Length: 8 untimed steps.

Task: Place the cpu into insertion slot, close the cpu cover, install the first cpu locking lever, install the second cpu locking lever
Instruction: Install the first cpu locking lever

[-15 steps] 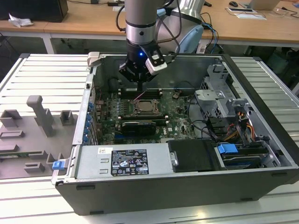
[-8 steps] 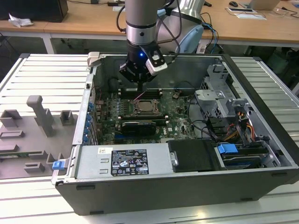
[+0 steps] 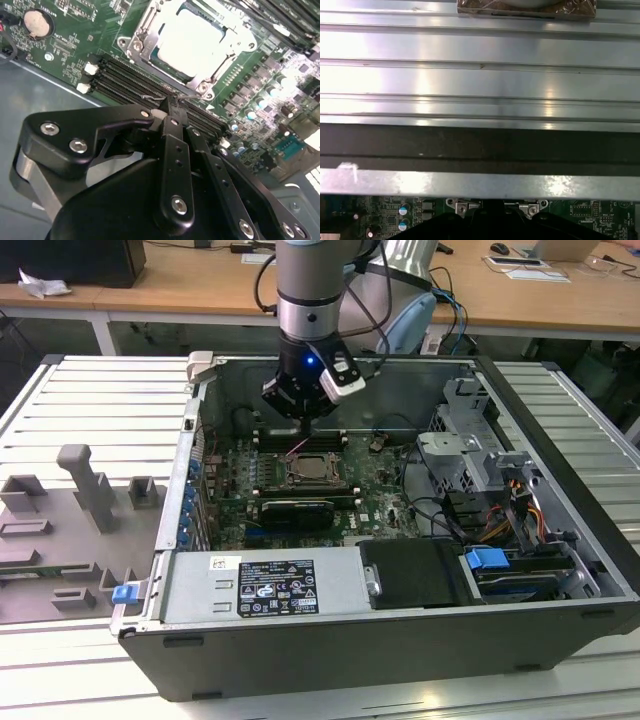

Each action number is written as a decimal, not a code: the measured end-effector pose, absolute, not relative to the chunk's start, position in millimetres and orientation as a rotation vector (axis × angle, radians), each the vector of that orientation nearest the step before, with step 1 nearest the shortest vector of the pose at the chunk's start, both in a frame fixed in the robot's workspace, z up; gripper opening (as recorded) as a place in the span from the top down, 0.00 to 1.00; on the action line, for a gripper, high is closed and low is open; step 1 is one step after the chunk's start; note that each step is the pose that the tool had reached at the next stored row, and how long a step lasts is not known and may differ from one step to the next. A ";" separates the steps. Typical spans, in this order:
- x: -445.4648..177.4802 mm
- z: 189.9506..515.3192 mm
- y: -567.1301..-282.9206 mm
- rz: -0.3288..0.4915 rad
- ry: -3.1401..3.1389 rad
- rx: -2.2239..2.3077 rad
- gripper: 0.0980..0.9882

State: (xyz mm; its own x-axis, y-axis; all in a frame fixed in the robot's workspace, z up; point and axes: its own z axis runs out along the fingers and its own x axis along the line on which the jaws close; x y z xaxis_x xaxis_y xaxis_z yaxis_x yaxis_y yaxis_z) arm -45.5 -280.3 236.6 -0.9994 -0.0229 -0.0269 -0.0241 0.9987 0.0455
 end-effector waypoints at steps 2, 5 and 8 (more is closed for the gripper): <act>-42.6 234.9 -279.4 0.072 3.114 -0.049 0.99; -36.7 230.6 -278.8 0.072 3.114 -0.064 0.99; -33.1 227.6 -278.7 0.077 3.114 -0.065 0.99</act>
